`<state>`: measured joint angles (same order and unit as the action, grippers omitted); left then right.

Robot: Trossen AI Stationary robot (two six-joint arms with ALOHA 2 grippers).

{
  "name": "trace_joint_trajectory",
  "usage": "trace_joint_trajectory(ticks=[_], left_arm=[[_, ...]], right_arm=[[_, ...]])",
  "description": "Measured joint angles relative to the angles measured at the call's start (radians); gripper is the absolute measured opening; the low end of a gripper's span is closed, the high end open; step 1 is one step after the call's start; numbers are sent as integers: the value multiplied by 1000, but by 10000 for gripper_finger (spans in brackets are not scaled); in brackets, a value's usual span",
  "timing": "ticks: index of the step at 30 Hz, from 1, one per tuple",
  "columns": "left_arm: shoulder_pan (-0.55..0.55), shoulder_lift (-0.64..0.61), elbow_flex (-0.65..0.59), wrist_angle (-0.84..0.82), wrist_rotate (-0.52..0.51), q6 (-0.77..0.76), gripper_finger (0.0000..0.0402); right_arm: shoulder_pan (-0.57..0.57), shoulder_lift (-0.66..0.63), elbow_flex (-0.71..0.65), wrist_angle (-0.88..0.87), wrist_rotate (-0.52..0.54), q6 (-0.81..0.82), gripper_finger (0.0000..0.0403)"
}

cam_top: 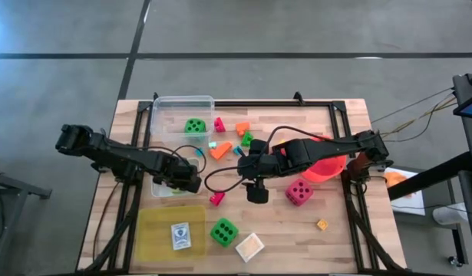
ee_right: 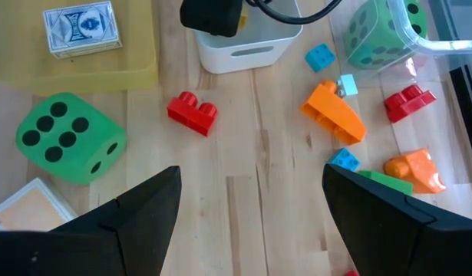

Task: Pick & Place Toys
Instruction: Put the green game piece into the white bin, then put the red dice into the transparent bin

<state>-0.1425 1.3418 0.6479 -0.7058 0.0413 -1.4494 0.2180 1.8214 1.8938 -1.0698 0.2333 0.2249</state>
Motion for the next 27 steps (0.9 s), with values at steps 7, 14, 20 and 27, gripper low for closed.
trace_joint_trajectory(ticks=[7,14,20,27], left_arm=[[0,0,0,0,9,-2,133],[0,0,0,0,39,1,221],[0,-1,1,-1,70,-10,241],[-22,-63,43,-4,90,-9,210]], right_arm=[[0,0,0,0,0,0,313],[0,0,0,0,0,0,313],[0,0,0,0,-5,4,313],[12,0,-45,-2,-208,-61,313]])
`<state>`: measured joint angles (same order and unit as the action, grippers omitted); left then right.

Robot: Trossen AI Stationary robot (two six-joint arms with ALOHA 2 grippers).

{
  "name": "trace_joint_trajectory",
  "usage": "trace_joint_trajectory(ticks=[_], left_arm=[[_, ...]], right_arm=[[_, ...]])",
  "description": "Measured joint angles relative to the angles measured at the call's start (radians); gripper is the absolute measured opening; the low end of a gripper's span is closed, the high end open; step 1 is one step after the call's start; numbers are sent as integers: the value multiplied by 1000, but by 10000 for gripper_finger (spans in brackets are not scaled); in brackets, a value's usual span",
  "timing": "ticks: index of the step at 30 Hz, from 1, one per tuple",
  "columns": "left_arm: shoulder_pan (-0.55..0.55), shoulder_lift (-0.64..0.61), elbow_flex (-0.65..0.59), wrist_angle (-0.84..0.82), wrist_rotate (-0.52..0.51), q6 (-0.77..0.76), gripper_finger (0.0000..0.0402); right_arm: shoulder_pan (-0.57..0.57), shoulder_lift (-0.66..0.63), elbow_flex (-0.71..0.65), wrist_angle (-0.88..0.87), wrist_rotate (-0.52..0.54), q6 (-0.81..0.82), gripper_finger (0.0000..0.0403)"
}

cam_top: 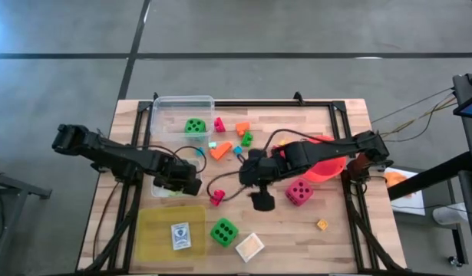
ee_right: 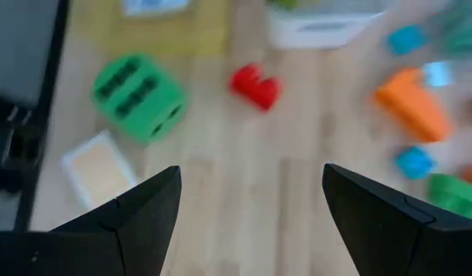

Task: Pick & Place Toys
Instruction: Put the red dice into the transparent bin

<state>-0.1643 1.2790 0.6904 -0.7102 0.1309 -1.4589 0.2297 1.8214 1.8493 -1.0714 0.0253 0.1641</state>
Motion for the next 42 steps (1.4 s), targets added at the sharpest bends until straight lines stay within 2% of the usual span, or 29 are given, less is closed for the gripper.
trace_joint_trajectory(ticks=[3,13,17,22,28,35,39,42], left_arm=[[-9,-45,20,0,-7,1,202],[-31,-182,68,3,-62,3,199],[-31,-205,86,3,-78,3,199],[-31,-217,102,9,-96,21,199],[-31,-218,108,11,-113,58,199],[-30,-218,108,11,-116,76,199],[-30,-218,108,10,-116,80,199],[-30,-218,108,11,-116,94,199]], right_arm=[[2,0,-45,-36,-37,-19,313],[5,-5,-155,-255,-34,81,313],[16,-18,-199,-282,-25,115,313],[63,-78,-324,-263,-24,54,313],[149,-259,-525,-66,-23,12,313],[265,-428,-680,-56,87,173,313],[345,-441,-740,-53,197,110,313],[376,-424,-773,-45,240,64,312]])
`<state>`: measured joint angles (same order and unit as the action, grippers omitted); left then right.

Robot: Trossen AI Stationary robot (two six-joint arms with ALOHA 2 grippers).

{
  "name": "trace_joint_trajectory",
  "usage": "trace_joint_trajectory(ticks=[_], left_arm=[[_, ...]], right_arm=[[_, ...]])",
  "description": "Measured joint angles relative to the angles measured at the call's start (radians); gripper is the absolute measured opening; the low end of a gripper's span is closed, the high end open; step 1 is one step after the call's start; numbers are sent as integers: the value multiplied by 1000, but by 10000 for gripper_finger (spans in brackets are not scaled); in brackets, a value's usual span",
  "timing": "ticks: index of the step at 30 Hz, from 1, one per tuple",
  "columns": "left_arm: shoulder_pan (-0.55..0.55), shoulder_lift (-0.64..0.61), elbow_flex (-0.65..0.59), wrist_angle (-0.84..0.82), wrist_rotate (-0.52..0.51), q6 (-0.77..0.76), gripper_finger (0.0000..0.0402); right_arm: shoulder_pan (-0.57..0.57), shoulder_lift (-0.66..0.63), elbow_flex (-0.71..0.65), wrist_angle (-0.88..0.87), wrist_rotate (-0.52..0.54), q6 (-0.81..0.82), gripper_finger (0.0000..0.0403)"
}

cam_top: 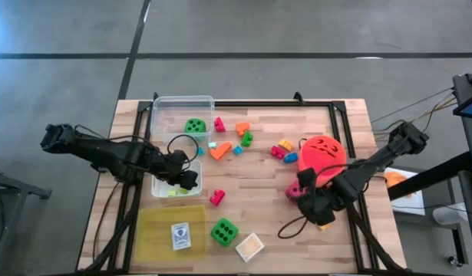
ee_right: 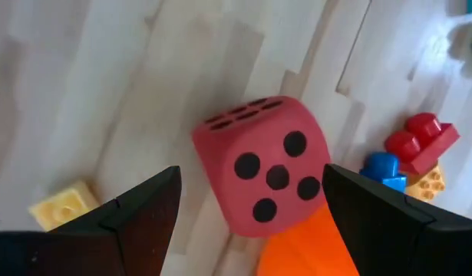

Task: Pick & Place Toys
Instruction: Put the red dice into the transparent bin

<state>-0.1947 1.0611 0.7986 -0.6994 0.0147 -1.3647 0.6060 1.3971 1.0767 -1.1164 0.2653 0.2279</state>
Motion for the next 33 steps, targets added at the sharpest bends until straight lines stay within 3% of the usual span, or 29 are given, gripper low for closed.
trace_joint_trajectory(ticks=[14,19,33], left_arm=[[1,0,0,0,0,-4,199],[1,1,1,17,1,-6,199],[0,1,2,40,4,-23,199]], right_arm=[[3,54,-81,41,4,-134,312],[3,59,-100,80,62,-174,312],[4,61,-212,207,106,-181,313]])
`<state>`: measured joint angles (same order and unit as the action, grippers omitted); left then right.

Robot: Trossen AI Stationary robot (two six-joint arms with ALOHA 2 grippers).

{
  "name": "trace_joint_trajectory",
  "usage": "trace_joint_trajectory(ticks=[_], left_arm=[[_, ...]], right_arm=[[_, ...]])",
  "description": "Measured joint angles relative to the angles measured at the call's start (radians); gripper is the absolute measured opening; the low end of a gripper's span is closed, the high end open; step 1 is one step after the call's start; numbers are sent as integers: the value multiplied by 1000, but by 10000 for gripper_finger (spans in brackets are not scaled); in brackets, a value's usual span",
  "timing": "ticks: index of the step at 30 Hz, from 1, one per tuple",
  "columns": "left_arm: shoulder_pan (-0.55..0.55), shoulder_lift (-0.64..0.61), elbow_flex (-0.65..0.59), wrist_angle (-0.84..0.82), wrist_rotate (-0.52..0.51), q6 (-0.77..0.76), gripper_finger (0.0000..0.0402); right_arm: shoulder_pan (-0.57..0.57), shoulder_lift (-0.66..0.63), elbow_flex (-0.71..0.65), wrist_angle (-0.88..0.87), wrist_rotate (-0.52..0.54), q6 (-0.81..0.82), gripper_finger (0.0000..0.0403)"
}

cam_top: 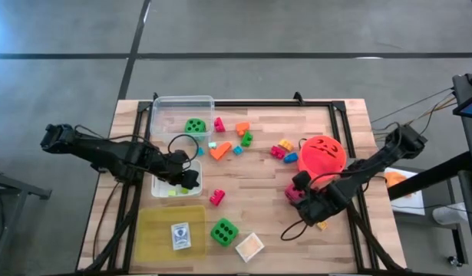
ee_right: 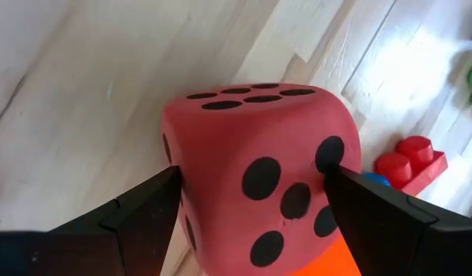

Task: Pick & Place Toys
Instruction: Put the red dice into the transparent bin

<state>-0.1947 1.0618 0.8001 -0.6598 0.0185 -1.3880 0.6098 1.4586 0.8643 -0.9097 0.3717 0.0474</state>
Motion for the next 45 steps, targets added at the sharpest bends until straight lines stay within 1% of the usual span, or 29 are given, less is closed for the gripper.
trace_joint_trajectory(ticks=[3,6,9,15,17,22,25,29,34,35,41,45], left_arm=[[0,0,0,9,0,0,199],[0,0,0,15,0,0,199],[0,0,0,15,0,0,199],[0,0,0,17,0,-1,199],[0,0,0,17,0,-2,199],[0,0,0,27,1,-7,199],[0,0,0,37,1,-7,199],[0,0,0,37,1,-4,199],[0,0,0,37,1,0,199],[0,0,0,37,1,0,199],[0,0,0,48,1,2,199],[0,0,0,100,-15,32,199]], right_arm=[[-1,-1,-12,28,-6,-9,310],[-1,-1,-22,34,-6,-10,292],[-1,-1,-37,42,-11,-7,257],[0,-1,-43,46,-19,2,167],[0,-1,-39,46,-20,2,144],[-2,3,-11,46,-28,21,139],[-3,5,18,45,-28,51,118],[-4,10,61,43,-25,88,117],[-1,10,115,39,-26,156,78],[-1,10,126,32,-22,167,76],[-9,1,216,-36,70,226,72],[-37,-23,266,-48,114,267,69]])
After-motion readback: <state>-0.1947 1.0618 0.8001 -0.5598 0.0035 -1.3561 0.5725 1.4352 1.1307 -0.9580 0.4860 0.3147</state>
